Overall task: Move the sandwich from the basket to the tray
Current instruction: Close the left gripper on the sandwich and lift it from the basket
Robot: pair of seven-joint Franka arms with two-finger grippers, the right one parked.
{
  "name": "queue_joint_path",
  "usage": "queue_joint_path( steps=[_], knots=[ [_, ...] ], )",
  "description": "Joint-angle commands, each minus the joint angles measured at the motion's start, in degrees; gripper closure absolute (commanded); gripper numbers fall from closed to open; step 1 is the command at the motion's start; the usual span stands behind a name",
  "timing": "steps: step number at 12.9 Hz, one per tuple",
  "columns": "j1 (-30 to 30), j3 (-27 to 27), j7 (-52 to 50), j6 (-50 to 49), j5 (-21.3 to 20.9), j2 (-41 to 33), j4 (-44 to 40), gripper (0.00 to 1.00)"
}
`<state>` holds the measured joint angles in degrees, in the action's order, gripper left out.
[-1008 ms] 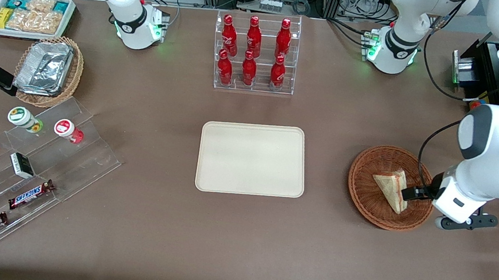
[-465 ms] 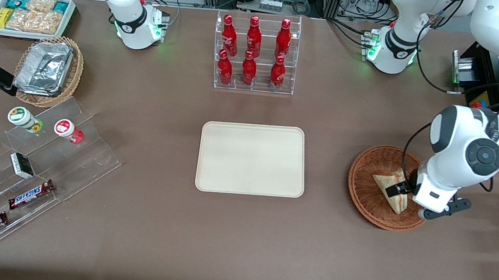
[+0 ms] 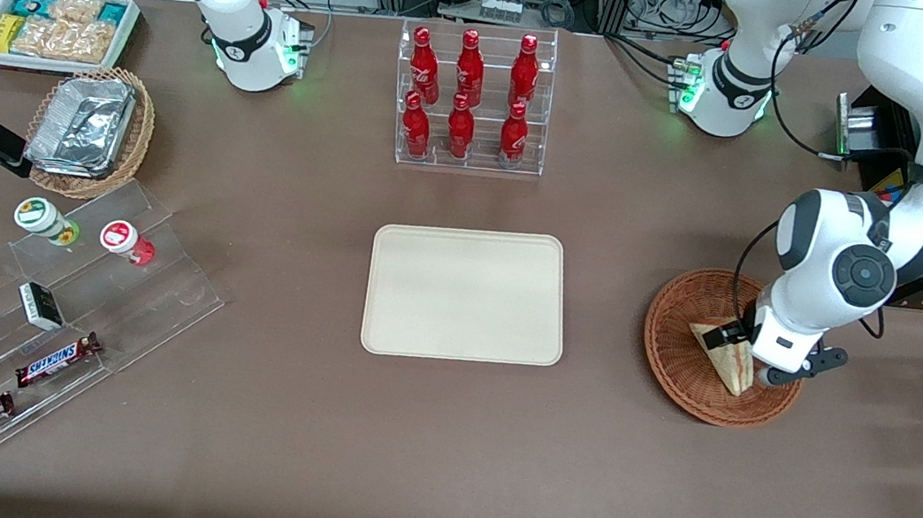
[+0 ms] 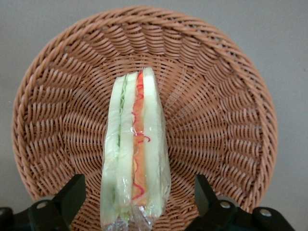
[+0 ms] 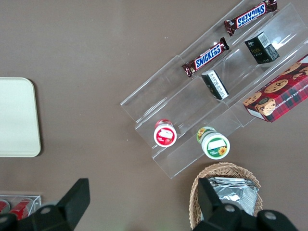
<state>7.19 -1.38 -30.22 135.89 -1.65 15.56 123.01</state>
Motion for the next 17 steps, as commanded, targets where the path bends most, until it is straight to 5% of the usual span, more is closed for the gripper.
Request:
queue_joint_path(
  steps=[1,4,5,7,8,12,17],
  knots=[
    [-0.1,-0.3,-1.6,3.0,-1.1,-1.8,3.5,0.0],
    [-0.1,-0.3,-1.7,3.0,-1.1,-1.2,3.5,0.0],
    [0.0,-0.3,-1.7,3.0,-1.1,-1.1,3.4,0.12],
    [-0.1,-0.3,-1.7,2.9,-1.1,-1.2,3.5,0.79],
    [0.0,-0.3,-1.6,2.9,-1.1,-1.2,3.4,1.0],
    [0.0,-0.3,-1.3,-1.3,-1.2,-2.8,1.4,1.0],
    [3.0,0.1,-1.2,-22.8,-3.9,-4.0,-14.0,1.0]
  ],
)
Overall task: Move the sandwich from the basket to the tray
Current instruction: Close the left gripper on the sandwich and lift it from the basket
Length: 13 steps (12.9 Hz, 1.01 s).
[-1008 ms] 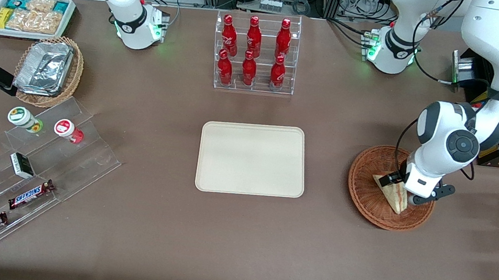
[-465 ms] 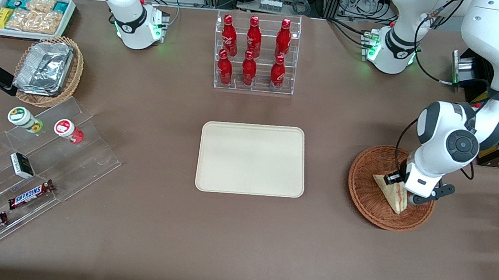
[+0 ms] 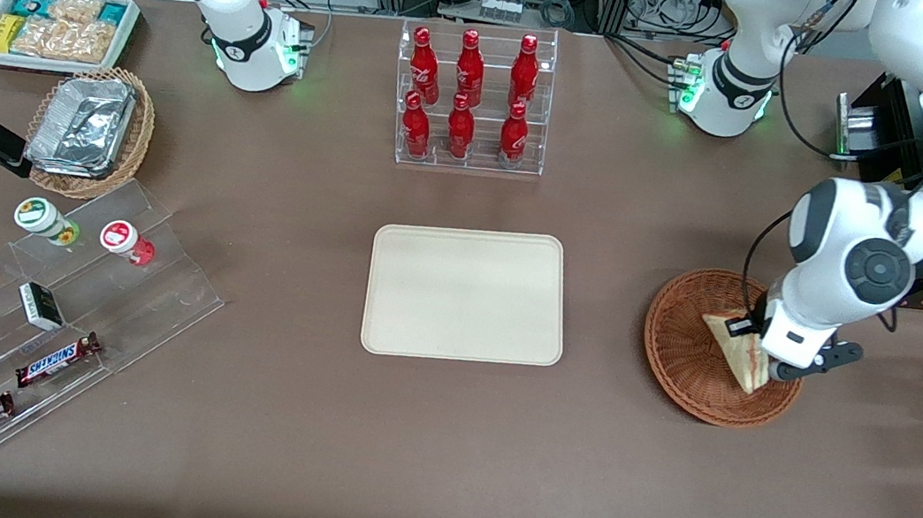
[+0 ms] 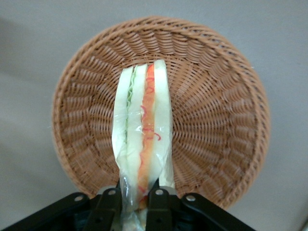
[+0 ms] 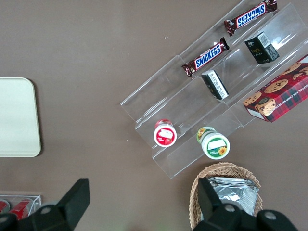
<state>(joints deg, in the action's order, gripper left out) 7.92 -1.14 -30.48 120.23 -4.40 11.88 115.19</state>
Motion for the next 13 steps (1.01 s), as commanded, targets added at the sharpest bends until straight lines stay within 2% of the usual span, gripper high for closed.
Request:
queue_joint_path(
  steps=[1,3,8,11,13],
  knots=[
    [3.0,0.0,-0.6,-11.1,-1.4,-0.3,-9.9,1.0],
    [5.7,0.0,0.2,-16.5,-1.3,-0.2,-15.6,1.0],
    [14.7,0.3,-0.8,-22.8,-0.2,2.6,-25.8,1.0],
    [18.5,0.4,0.1,-22.5,4.6,4.8,-28.4,1.0],
    [22.3,1.4,-0.5,-21.8,5.3,7.5,-29.9,1.0]
  ],
)
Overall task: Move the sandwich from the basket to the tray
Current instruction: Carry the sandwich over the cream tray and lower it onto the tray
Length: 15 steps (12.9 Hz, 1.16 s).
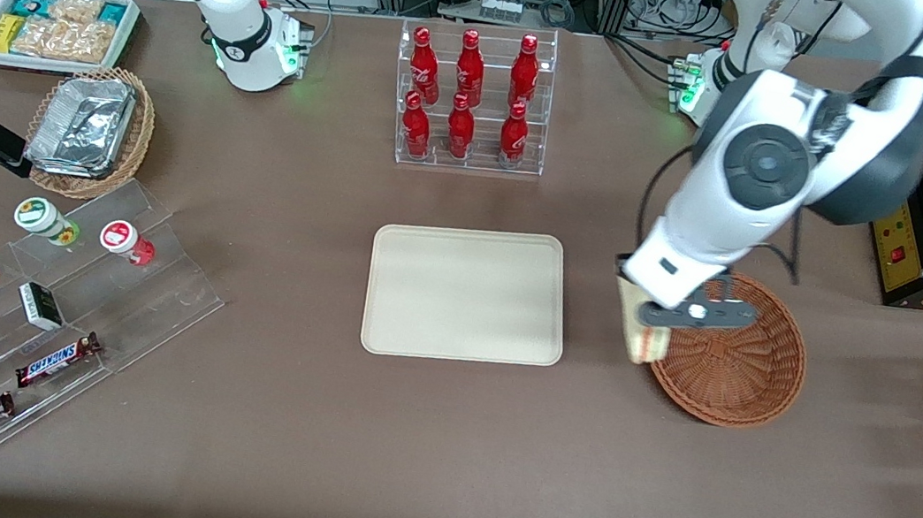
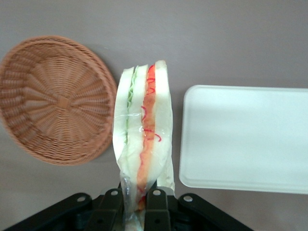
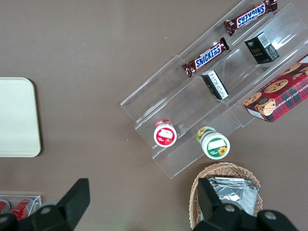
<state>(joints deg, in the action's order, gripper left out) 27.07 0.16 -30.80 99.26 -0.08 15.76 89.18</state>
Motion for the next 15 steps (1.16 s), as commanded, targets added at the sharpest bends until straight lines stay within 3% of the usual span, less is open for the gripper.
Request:
queue_joint_path(
  steps=[1,5,15],
  knots=[
    [4.6,0.2,-0.5,-0.5,1.0,5.9,-6.1,1.0],
    [8.6,0.7,-0.8,0.6,3.7,14.6,-12.2,1.0],
    [17.3,1.1,-10.8,12.8,3.7,26.2,-12.4,1.0]
  ],
)
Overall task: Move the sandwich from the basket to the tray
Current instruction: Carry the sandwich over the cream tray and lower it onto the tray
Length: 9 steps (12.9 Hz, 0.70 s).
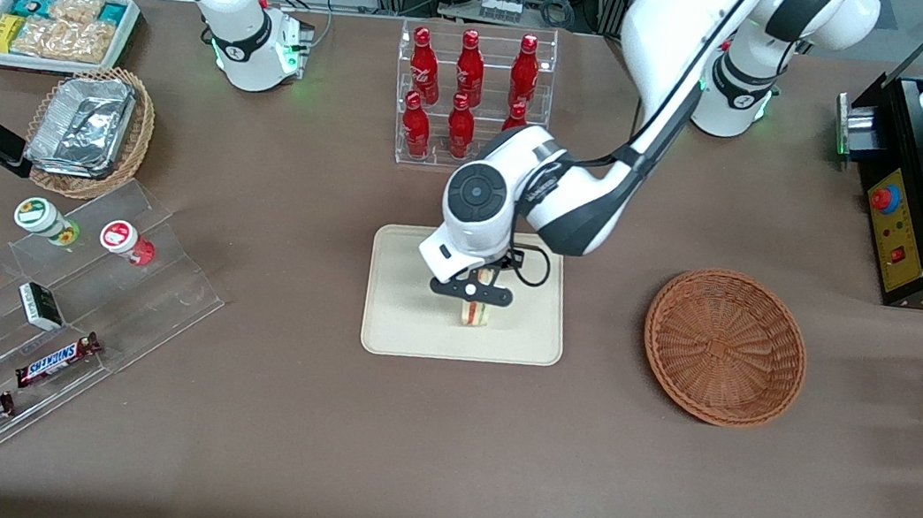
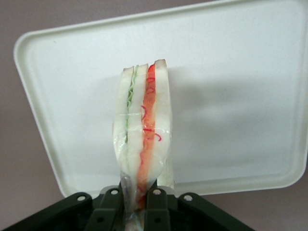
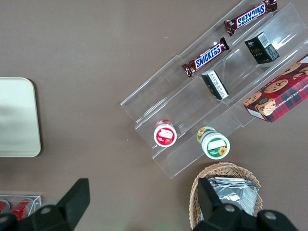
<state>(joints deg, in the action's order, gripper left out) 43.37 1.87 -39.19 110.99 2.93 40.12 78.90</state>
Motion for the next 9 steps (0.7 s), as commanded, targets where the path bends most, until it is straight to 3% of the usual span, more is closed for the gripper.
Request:
queue_joint_path(
  steps=[1,7,8,9],
  knots=[
    [2.1,-0.6,-3.7,2.3,0.6,2.9,-2.2,1.0],
    [3.0,-0.6,-5.5,4.4,0.6,5.1,-2.1,1.0],
    [3.0,-0.6,-5.5,4.4,0.6,5.3,-2.1,0.67],
    [3.0,-0.6,-5.4,4.4,0.4,5.3,-2.1,0.22]
  ],
)
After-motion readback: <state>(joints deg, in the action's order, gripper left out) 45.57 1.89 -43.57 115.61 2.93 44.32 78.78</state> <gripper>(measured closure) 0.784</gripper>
